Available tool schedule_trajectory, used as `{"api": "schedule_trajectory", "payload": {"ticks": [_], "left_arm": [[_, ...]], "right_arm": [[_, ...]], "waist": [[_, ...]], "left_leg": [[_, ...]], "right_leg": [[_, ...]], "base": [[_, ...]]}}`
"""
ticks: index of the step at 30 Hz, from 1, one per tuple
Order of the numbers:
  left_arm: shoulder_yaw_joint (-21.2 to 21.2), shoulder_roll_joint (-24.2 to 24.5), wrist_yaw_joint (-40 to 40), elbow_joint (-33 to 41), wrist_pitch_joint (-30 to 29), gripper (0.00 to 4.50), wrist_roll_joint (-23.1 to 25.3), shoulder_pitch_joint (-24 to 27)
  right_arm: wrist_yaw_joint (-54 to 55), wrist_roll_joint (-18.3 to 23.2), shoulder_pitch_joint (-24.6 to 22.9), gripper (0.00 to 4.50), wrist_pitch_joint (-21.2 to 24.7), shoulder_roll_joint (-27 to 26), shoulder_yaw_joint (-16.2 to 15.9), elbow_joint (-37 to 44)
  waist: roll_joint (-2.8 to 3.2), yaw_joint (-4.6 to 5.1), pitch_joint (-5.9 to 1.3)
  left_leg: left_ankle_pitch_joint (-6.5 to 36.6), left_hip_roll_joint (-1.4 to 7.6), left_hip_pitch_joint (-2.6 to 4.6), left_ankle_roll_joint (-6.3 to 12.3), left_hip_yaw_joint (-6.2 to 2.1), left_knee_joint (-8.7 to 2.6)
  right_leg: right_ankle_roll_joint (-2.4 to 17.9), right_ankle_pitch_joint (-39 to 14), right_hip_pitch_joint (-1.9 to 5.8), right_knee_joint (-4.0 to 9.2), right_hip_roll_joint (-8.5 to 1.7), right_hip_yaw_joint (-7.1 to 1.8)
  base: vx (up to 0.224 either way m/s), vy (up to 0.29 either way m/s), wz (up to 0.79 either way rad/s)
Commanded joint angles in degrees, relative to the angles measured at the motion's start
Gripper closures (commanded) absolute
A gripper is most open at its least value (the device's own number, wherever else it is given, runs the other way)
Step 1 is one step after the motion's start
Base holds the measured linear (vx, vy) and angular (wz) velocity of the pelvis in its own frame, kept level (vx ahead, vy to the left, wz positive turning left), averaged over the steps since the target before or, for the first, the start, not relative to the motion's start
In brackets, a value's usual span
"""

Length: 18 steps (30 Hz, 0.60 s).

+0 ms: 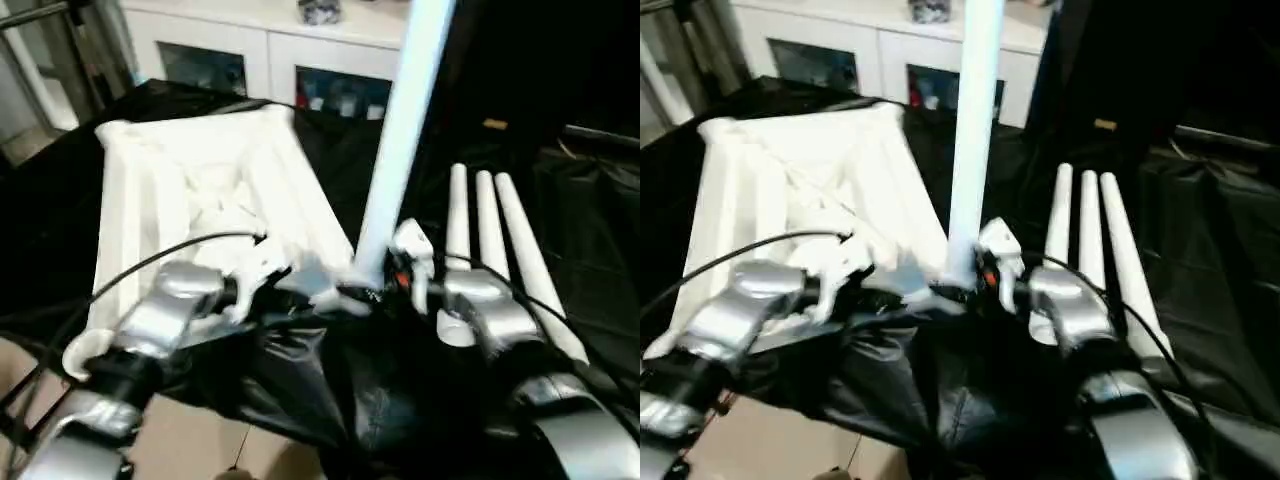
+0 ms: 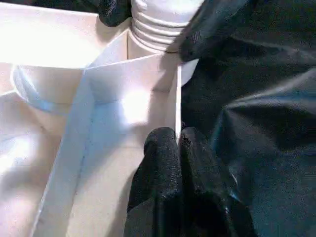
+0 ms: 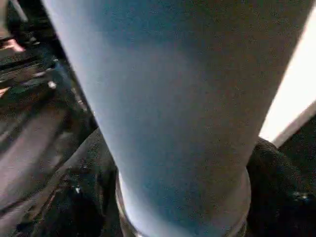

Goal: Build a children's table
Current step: Rotate leg to tighten

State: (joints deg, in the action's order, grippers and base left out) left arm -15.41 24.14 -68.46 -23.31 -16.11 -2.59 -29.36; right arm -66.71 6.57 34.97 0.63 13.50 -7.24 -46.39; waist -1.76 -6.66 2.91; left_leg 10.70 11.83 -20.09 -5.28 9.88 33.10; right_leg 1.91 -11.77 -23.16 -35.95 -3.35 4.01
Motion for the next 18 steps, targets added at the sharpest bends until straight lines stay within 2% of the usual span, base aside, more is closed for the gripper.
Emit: {"api": "schedule_trajectory", "payload": {"ticks": [1, 7, 10, 11, 13, 15, 16, 18], "left_arm": [[-0.3, -1.0, -0.2, 1.9, 1.0, 4.50, -1.3, -0.5], [0.0, -2.2, 1.4, 2.0, 0.6, 4.50, -1.4, -0.7], [0.6, -3.8, 5.3, 0.6, -0.2, 4.50, -0.4, -1.6], [0.6, -3.8, 5.3, 0.6, -0.2, 4.50, -0.4, -1.6], [2.8, -7.7, 14.8, -3.2, -3.2, 4.50, 1.1, -4.5], [4.2, -9.9, 19.4, -5.3, -4.6, 4.50, 1.3, -6.0], [4.2, -9.9, 19.4, -5.3, -4.6, 4.50, 1.3, -6.0], [5.6, -12.6, 23.9, -6.9, -6.6, 4.50, 0.8, -7.7]], "right_arm": [[-2.6, 0.4, -1.2, 1.45, 1.5, -0.9, -2.0, 1.9], [0.7, 0.2, -1.1, 1.74, 2.8, -2.4, -1.5, 1.7], [10.9, -1.7, 0.8, 1.75, 2.2, -4.2, 0.6, -2.6], [10.9, -1.7, 0.8, 1.75, 2.2, -4.2, 0.6, -2.6], [25.0, -2.9, 3.4, 1.76, 2.3, -6.5, 3.4, -8.2], [30.5, -3.0, 4.4, 1.76, 2.9, -7.4, 4.5, -10.5], [30.5, -3.0, 4.4, 1.76, 2.9, -7.4, 4.5, -10.5], [35.4, -2.5, 5.4, 1.76, 3.8, -8.7, 5.8, -12.5]], "waist": [[0.27, -0.07, -3.44], [0.24, -0.07, -3.51], [0.24, 0.35, -3.31], [0.16, 0.60, -3.25], [0.16, 0.93, -3.07], [0.11, 0.95, -3.28], [0.08, 0.90, -3.40], [0.02, 0.94, -3.37]], "left_leg": [[7.5, 1.82, 0.16, 3.43, -0.02, -3.35], [6.7, 1.67, -0.03, 3.10, -0.07, -3.32], [8.2, 1.60, 0.06, 1.82, -0.21, -3.60], [9.1, 1.50, 0.04, 1.16, -0.27, -3.70], [10.4, 1.44, 0.36, 0.08, -0.24, -3.78], [10.2, 1.34, 0.46, -0.64, -0.26, -3.66], [9.7, 1.34, 0.46, -0.42, -0.22, -3.62], [8.6, 1.33, -0.07, 0.54, -0.23, -3.58]], "right_leg": [[12.5, -5.8, 3.29, 4.11, -4.64, -3.08], [12.6, -4.7, 3.44, 3.97, -4.68, -3.06], [12.0, -7.8, 3.30, 4.34, -4.79, -3.08], [11.5, -10.3, 3.35, 4.55, -4.81, -3.04], [10.3, -14.3, 3.07, 5.13, -4.85, -3.19], [9.8, -15.3, 3.11, 5.13, -4.92, -3.25], [10.0, -14.3, 3.13, 5.07, -4.92, -3.28], [10.2, -10.9, 3.33, 4.75, -4.77, -3.26]], "base": [[0.000, 0.000, 0.00], [0.000, 0.000, 0.00], [0.000, 0.000, 0.00], [0.000, 0.000, 0.00], [0.000, 0.000, 0.00], [0.000, 0.000, 0.00], [0.000, 0.000, 0.00], [0.000, 0.000, 0.00]]}}
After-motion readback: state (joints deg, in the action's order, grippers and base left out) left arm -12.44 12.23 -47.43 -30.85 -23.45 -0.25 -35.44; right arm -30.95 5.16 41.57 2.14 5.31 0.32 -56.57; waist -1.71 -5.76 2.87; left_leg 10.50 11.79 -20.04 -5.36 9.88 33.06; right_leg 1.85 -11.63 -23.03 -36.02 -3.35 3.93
